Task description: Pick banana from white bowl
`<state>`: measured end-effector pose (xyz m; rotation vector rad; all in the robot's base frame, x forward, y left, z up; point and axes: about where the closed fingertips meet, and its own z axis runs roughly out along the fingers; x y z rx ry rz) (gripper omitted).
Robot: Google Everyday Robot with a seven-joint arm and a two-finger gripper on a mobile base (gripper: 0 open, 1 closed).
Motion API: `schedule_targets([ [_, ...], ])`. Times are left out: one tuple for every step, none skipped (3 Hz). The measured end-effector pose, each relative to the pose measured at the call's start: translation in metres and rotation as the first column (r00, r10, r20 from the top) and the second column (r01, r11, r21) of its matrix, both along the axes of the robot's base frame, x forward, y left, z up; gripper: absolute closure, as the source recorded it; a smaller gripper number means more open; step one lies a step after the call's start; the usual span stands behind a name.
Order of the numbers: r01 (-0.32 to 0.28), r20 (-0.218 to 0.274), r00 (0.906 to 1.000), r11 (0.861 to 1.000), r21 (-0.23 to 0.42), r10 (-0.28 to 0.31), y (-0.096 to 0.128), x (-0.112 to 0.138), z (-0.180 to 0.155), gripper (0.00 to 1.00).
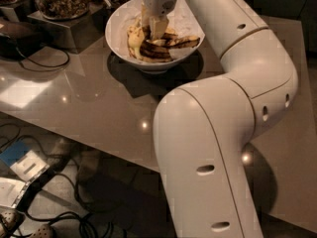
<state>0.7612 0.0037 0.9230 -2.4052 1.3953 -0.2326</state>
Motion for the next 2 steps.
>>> schedule_targets([
  [0.004, 0.008, 1.0000, 1.000, 0.010, -0.004, 0.0034, 0.0019, -0.0006, 1.00],
  [0.025, 0.011, 0.9996, 0.999, 0.032, -0.026, 0.0068, 0.0023, 0.0035, 1.00],
])
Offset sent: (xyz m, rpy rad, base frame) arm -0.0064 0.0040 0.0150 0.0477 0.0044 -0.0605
